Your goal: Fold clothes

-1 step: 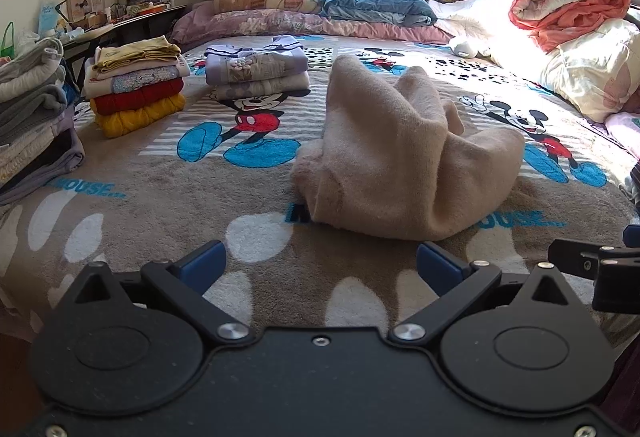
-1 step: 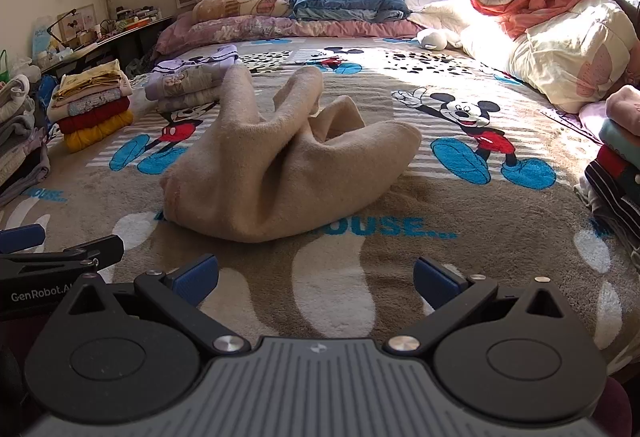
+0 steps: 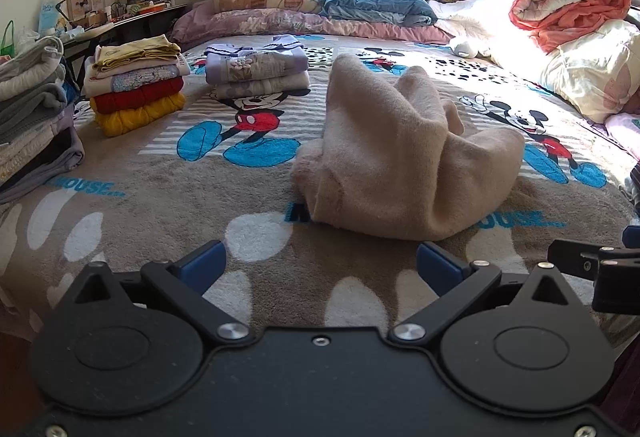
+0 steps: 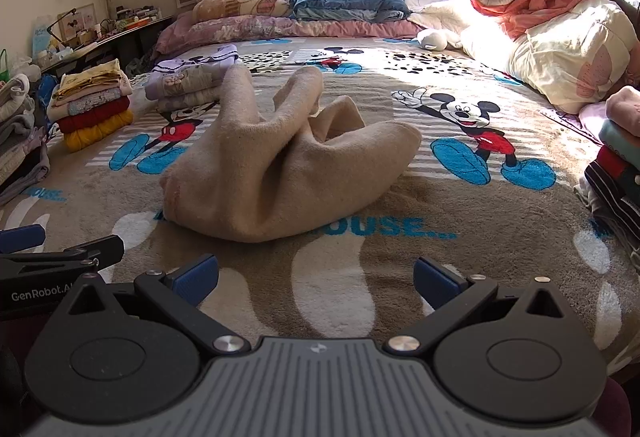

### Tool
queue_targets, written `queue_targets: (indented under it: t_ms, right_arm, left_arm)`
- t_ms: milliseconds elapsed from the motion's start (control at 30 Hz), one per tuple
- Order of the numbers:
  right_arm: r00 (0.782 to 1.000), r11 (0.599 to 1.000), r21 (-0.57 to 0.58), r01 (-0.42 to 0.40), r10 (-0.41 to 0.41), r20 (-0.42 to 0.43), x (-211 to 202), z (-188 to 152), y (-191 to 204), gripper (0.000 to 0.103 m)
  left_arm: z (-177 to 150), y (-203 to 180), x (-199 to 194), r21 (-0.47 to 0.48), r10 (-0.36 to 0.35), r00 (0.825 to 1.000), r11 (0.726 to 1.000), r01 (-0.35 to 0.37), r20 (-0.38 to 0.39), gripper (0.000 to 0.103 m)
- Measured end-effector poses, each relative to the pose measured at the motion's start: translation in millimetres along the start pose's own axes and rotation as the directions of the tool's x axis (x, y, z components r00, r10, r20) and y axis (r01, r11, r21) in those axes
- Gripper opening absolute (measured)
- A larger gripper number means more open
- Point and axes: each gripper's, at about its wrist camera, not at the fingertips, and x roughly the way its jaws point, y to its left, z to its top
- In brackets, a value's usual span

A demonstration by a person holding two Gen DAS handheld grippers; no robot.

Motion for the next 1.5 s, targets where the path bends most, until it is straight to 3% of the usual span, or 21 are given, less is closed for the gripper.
queue_targets:
  t_ms: [1500]
  right_arm:
    - [1.0, 1.0, -0.012, 0.003, -0.003, 0.001, 1.6, -1.9, 3.3, 0.103]
  left_arm:
    - [1.4, 3.7, -3.1, -0.019, -0.023, 1.0, 1.0, 0.023, 0.011, 0.103]
